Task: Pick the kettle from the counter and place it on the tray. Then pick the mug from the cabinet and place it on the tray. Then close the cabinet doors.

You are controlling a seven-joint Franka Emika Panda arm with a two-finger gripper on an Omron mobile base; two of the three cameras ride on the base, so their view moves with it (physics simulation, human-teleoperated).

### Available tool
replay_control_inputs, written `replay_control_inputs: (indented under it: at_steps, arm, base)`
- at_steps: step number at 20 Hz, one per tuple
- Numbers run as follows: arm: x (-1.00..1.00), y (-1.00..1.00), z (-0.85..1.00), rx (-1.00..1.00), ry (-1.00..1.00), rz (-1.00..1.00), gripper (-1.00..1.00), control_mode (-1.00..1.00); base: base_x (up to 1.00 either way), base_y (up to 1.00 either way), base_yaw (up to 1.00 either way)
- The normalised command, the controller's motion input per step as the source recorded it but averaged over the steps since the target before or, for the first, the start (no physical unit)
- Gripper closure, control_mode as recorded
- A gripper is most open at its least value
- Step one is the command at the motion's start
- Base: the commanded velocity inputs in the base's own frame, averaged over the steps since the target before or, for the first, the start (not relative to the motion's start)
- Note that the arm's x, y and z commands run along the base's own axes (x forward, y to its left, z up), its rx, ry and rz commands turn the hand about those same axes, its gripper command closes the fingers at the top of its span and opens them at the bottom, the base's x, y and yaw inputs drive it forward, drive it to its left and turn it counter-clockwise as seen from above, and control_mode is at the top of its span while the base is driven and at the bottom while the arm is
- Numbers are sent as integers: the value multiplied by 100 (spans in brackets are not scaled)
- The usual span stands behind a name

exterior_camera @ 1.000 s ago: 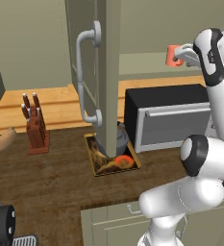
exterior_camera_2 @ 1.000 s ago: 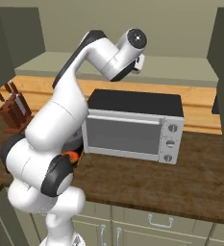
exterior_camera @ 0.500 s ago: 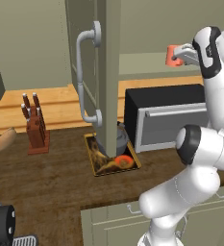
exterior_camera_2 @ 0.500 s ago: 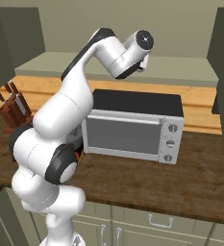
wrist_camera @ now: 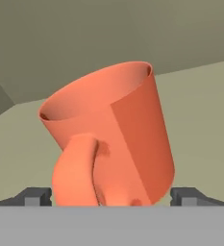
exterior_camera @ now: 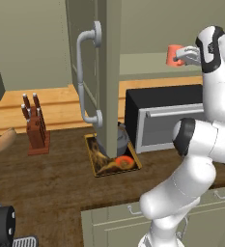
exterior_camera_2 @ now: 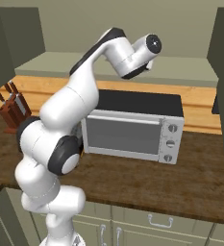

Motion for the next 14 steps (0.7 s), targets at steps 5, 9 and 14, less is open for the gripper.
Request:
replay_control_inputs:
  at_steps: [5,9,14]
  arm:
    - [1,0,-2,0,-4,1,100,-100]
    - [0,10,-6,0,-10,0,100,-100]
    - [0,8,-7,0,-17,0,100,-100]
  base:
    - [0,0,0]
    - [0,0,0]
    - [0,0,0]
